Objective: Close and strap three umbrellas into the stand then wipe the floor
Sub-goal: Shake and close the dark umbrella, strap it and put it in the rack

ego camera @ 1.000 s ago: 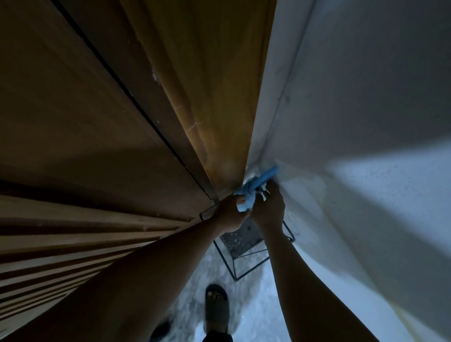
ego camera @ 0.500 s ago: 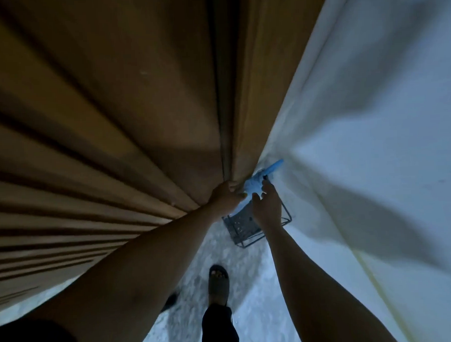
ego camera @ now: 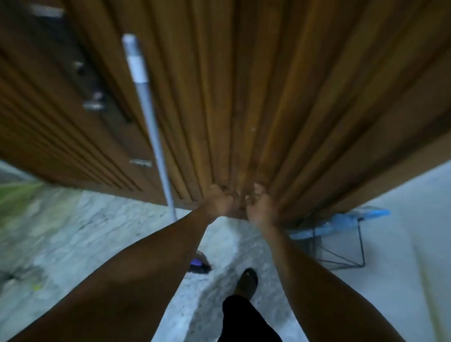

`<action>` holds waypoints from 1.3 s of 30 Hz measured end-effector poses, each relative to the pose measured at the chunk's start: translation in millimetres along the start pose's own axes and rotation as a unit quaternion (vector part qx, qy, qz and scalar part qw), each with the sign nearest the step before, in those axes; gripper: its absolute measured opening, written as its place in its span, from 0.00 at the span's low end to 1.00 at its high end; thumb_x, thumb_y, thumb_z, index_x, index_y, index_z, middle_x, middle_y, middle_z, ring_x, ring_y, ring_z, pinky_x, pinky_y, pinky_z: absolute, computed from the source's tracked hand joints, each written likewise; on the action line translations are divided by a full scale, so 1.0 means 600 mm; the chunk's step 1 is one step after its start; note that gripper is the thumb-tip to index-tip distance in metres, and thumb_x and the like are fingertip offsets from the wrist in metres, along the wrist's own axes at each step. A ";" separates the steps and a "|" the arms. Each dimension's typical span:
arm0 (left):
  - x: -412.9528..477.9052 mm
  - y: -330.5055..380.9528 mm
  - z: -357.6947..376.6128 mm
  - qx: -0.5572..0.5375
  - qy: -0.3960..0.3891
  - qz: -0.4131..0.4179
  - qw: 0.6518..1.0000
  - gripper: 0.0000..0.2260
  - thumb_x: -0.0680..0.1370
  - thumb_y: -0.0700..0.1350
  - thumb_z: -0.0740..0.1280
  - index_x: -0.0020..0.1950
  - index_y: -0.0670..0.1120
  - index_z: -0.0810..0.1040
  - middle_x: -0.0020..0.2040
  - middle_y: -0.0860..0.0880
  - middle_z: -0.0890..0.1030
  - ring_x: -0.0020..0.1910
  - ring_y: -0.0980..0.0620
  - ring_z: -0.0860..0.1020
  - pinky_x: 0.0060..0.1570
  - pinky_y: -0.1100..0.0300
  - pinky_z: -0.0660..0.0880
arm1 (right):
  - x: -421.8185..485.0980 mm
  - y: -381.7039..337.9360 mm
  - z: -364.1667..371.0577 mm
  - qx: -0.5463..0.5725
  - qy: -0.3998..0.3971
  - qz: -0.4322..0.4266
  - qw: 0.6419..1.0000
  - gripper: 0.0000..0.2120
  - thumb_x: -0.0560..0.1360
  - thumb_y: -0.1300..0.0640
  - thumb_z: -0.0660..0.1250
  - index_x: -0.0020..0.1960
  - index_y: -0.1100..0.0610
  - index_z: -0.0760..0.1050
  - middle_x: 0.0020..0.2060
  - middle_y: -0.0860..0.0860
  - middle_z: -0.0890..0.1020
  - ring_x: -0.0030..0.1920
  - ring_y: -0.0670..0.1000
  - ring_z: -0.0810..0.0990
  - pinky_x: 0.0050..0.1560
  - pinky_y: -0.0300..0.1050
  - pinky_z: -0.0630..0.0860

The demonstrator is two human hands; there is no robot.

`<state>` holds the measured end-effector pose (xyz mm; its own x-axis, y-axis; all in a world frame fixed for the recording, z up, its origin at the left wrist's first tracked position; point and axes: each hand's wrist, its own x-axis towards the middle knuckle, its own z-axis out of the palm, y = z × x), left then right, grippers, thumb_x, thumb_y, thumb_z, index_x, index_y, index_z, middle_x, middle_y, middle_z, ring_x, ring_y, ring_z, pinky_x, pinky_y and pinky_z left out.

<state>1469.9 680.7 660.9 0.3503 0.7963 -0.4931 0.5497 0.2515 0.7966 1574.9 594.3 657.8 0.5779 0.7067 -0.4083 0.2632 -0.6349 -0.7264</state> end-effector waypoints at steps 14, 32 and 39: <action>-0.410 -0.309 -0.602 -0.096 0.285 -0.001 0.954 0.26 0.74 0.51 0.72 0.69 0.43 0.72 0.62 0.47 0.78 0.60 0.48 0.76 0.59 0.57 0.74 | -0.404 -0.333 0.464 0.003 -0.149 -0.266 0.952 0.21 0.79 0.65 0.64 0.71 0.62 0.68 0.64 0.57 0.76 0.66 0.55 0.75 0.61 0.39 0.69; -0.835 -0.717 -0.949 -0.168 0.542 -0.164 0.807 0.27 0.75 0.49 0.72 0.71 0.42 0.71 0.65 0.43 0.77 0.62 0.46 0.76 0.61 0.55 0.73 | -0.813 -0.461 0.982 -0.124 -0.405 -0.420 0.803 0.24 0.80 0.59 0.63 0.74 0.56 0.64 0.71 0.54 0.71 0.68 0.54 0.72 0.63 0.45 0.70; -0.877 -0.846 -1.063 -0.165 0.543 -0.204 0.798 0.27 0.75 0.50 0.72 0.71 0.43 0.70 0.65 0.45 0.77 0.63 0.47 0.75 0.56 0.60 0.71 | -0.895 -0.456 1.164 -0.131 -0.437 -0.388 0.801 0.24 0.79 0.61 0.62 0.74 0.57 0.65 0.70 0.55 0.72 0.68 0.55 0.72 0.65 0.47 0.71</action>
<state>522.7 484.9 739.4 -0.7680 0.5739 -0.2844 0.1581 0.6002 0.7841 653.0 606.6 689.4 -0.5692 0.7963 -0.2048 0.5011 0.1384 -0.8543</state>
